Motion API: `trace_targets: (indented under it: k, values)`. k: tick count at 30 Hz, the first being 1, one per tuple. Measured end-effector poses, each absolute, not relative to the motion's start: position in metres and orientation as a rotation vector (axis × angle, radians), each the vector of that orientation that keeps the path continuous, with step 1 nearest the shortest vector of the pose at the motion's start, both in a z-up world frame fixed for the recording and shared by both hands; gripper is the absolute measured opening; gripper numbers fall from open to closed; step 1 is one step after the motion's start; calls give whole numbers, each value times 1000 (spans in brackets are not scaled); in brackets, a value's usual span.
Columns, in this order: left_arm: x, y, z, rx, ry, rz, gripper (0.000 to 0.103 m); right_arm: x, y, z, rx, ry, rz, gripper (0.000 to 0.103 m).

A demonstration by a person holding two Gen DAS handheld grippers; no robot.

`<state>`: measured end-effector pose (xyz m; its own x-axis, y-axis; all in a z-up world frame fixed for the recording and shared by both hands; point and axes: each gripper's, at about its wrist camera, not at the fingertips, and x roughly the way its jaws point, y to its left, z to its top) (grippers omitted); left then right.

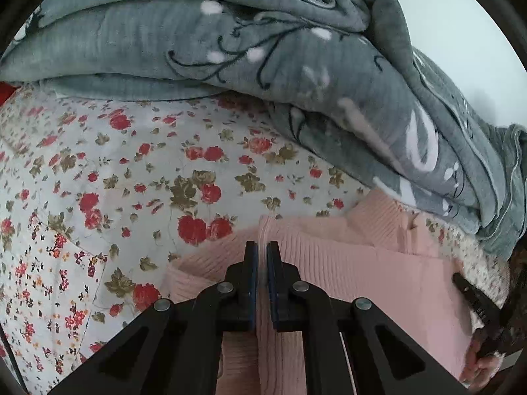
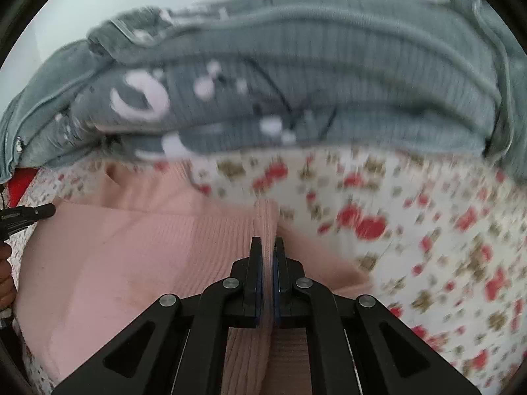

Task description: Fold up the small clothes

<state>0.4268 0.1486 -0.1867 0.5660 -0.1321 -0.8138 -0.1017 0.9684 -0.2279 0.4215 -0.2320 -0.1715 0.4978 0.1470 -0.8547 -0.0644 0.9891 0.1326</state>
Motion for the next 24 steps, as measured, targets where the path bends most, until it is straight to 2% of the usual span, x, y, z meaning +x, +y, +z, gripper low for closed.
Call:
trace_targets:
  k: [3, 5, 7, 8, 12, 16, 18, 22, 24]
  values:
    - [429, 143, -188, -203, 961, 19, 11, 421, -230, -169, 65, 1044, 120, 5]
    - [428, 143, -185, -171, 961, 39, 18, 421, -229, -168, 16, 1063, 95, 8]
    - [420, 143, -175, -123, 957, 61, 29, 417, -226, -160, -19, 1058, 67, 11]
    - [413, 142, -167, -108, 935, 53, 29, 406, -227, -146, -34, 1022, 68, 11]
    - [396, 112, -140, -27, 830, -89, 38, 381, -212, -112, -82, 886, 114, 23]
    - [414, 79, -168, 44, 918, -130, 38, 408, -191, -143, -58, 1028, 168, 22]
    - [419, 84, -188, 77, 955, -76, 38, 415, -200, -166, -64, 1097, 102, 6]
    - [417, 122, -192, -77, 957, -52, 26, 412, -223, -161, 8, 1071, 58, 6]
    - [402, 139, -177, -157, 923, -87, 29, 402, -230, -145, -9, 1058, 23, 9]
